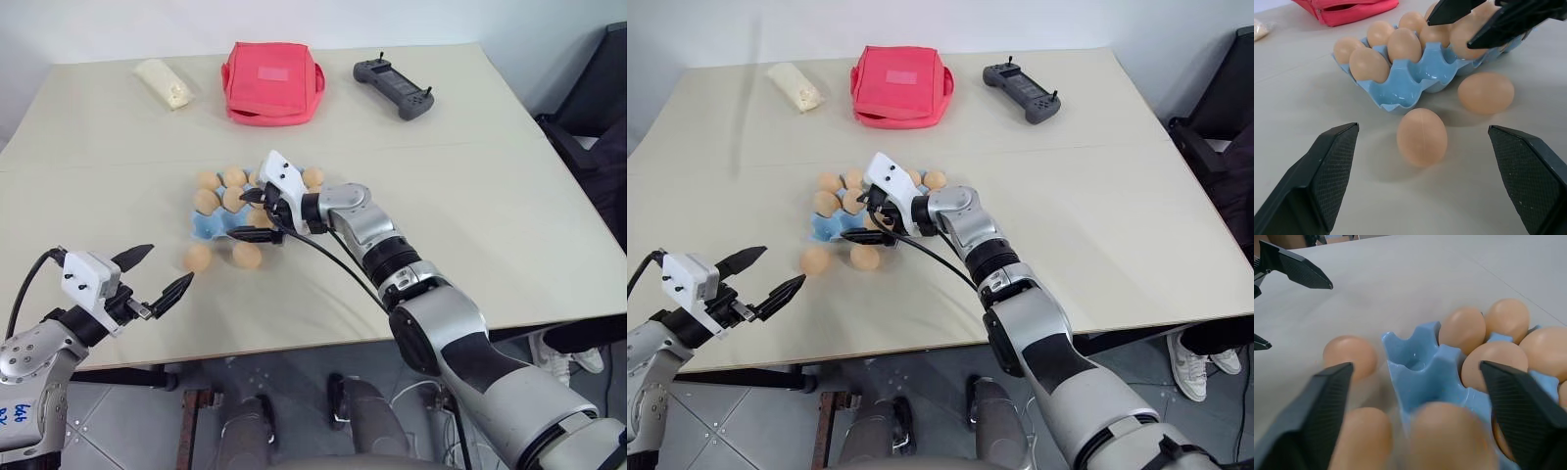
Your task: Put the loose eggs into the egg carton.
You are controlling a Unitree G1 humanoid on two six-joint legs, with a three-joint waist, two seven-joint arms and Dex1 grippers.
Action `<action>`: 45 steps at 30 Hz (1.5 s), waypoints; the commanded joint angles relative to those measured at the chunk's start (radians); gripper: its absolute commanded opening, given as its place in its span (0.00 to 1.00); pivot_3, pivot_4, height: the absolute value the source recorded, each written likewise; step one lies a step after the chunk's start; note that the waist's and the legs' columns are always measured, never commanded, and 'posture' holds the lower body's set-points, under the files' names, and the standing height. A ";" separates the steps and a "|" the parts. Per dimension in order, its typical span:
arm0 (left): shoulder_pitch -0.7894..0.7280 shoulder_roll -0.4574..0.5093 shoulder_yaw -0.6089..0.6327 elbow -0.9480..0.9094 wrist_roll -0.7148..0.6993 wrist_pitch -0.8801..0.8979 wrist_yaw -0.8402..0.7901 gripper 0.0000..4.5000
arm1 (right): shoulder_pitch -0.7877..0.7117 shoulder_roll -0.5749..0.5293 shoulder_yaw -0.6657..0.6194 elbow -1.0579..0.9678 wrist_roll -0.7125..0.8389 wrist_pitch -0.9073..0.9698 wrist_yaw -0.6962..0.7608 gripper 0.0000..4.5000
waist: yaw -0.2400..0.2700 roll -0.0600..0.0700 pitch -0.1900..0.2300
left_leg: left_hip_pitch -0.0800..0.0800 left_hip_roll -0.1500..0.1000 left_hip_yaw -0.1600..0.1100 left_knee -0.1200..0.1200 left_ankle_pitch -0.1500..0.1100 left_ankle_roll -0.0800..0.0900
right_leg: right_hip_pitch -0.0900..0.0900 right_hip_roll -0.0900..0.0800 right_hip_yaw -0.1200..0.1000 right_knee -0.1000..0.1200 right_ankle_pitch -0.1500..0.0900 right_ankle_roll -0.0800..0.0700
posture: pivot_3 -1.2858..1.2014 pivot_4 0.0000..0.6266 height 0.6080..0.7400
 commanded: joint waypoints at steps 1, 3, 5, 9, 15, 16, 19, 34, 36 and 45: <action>0.004 -0.007 0.013 -0.049 -0.025 0.003 0.008 1.00 | 0.017 -0.029 -0.002 -0.115 0.044 -0.009 0.041 0.99 | 0.001 0.000 0.000 | 0.000 0.000 0.000 0.000 0.000 0.000 | 0.000 0.000 0.000 0.000 0.000 0.000 | 0.52 0.24 1.00; 0.004 -0.009 0.012 -0.054 -0.024 0.007 0.009 1.00 | 0.049 -0.062 -0.001 -0.181 0.061 -0.009 0.072 0.99 | 0.003 0.000 0.000 | 0.000 0.000 0.000 0.000 0.000 0.000 | 0.000 0.000 0.000 0.000 0.000 0.000 | 0.52 0.24 1.00; 0.004 -0.010 0.014 -0.057 -0.025 0.014 0.009 1.00 | 0.094 -0.100 -0.002 -0.270 0.093 -0.012 0.128 0.99 | 0.004 0.000 0.000 | 0.000 0.000 0.000 0.000 0.000 0.000 | 0.000 0.001 0.000 0.000 0.000 0.000 | 0.52 0.24 1.00; 0.014 -0.001 0.016 -0.050 -0.019 0.020 -0.006 1.00 | 0.220 -0.213 -0.016 -0.445 0.163 -0.033 0.233 0.99 | 0.006 0.000 0.000 | 0.000 -0.001 0.000 0.000 0.000 0.000 | 0.000 0.001 -0.001 0.000 0.000 0.000 | 0.52 0.24 1.00; 0.071 0.014 0.040 -0.024 -0.020 0.021 -0.052 1.00 | 0.400 -0.356 -0.051 -0.594 0.276 -0.072 0.331 0.99 | 0.003 -0.001 0.000 | 0.001 -0.001 0.000 0.000 0.000 0.000 | 0.000 0.002 -0.001 0.000 0.000 0.000 | 0.52 0.24 1.00; 0.083 0.016 0.052 -0.018 -0.026 0.023 -0.061 1.00 | 0.421 -0.378 -0.058 -0.616 0.300 -0.057 0.344 0.99 | 0.001 -0.001 0.000 | 0.001 -0.001 0.000 0.000 0.000 0.000 | 0.000 0.001 0.000 0.000 0.000 0.000 | 0.52 0.24 1.00; 0.113 0.024 0.067 -0.004 -0.026 0.014 -0.084 1.00 | 0.487 -0.439 -0.062 -0.649 0.313 -0.055 0.342 0.99 | 0.000 -0.001 0.000 | 0.001 0.000 0.000 0.000 0.000 0.000 | 0.000 0.001 0.000 -0.001 0.000 -0.001 | 0.52 0.24 1.00; 0.024 -0.080 -0.167 -0.162 0.039 0.133 0.104 1.00 | 0.602 -0.484 -0.067 -0.669 0.317 -0.133 0.260 0.99 | 0.014 -0.001 -0.001 | 0.000 -0.002 -0.010 0.000 0.000 0.001 | 0.002 0.002 0.001 -0.007 0.000 0.000 | 0.52 0.24 1.00; -0.002 -0.107 -0.222 -0.174 0.067 0.147 0.145 1.00 | 0.599 -0.483 -0.065 -0.668 0.321 -0.132 0.263 0.99 | 0.016 -0.001 -0.001 | 0.000 -0.003 -0.010 0.000 0.000 0.001 | 0.002 0.003 0.001 -0.006 0.000 0.000 | 0.52 0.24 1.00; -0.138 -0.264 -0.361 -0.065 0.177 0.136 0.301 1.00 | 0.595 -0.484 -0.052 -0.688 0.331 -0.114 0.267 0.99 | 0.033 -0.001 -0.001 | 0.001 -0.004 -0.009 0.003 0.000 0.002 | 0.002 0.004 0.001 -0.004 0.001 0.001 | 0.52 0.24 1.00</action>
